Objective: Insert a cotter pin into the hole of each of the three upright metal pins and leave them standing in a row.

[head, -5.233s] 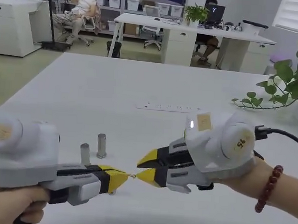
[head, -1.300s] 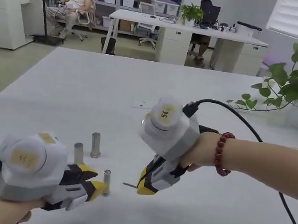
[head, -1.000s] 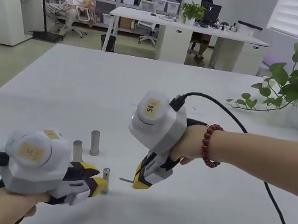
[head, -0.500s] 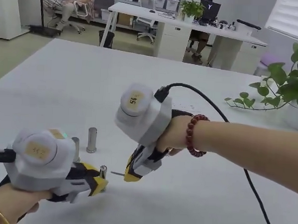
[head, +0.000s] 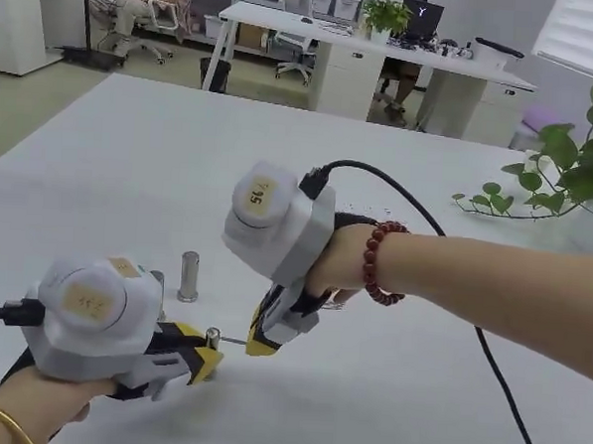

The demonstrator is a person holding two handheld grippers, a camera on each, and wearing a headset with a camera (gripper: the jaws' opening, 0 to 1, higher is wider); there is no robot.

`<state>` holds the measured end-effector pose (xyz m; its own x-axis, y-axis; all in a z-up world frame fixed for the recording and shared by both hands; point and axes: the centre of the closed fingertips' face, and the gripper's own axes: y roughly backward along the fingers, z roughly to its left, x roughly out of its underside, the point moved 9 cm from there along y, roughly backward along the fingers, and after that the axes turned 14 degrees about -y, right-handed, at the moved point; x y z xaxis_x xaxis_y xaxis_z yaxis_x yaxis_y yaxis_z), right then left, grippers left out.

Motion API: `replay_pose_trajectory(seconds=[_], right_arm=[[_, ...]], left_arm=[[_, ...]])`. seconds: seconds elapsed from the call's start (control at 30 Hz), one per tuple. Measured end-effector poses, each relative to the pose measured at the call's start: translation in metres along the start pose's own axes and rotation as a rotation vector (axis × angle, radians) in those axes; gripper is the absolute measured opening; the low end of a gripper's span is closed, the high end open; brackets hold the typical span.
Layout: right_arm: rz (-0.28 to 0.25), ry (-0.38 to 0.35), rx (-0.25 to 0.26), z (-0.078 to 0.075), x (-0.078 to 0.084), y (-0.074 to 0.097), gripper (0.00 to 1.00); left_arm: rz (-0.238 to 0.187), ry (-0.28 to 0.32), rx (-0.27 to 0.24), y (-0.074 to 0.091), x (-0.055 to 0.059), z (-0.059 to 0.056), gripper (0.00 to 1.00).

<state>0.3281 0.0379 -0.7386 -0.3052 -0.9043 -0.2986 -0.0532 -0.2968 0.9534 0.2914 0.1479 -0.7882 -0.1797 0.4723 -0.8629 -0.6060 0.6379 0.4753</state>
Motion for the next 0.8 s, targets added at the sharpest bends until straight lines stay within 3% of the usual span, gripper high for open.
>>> replay_pose_trajectory(seconds=[0.27, 0.33, 0.6, 0.8], right_arm=[[0.014, 0.029, 0.016, -0.001, -0.003, -0.001, 0.03], [0.013, 0.03, 0.017, -0.001, -0.002, -0.001, 0.03], [-0.018, 0.026, -0.004, -0.001, -0.005, 0.003, 0.03], [-0.021, 0.08, -0.002, 0.002, -0.007, -0.001, 0.03]], left_arm=[[0.029, 0.013, -0.08, -0.001, -0.003, -0.008, 0.07], [0.027, 0.061, -0.1, -0.001, -0.002, -0.007, 0.07], [0.027, 0.064, -0.123, -0.002, -0.003, -0.013, 0.07], [0.024, 0.06, -0.125, -0.005, -0.006, -0.019, 0.07]])
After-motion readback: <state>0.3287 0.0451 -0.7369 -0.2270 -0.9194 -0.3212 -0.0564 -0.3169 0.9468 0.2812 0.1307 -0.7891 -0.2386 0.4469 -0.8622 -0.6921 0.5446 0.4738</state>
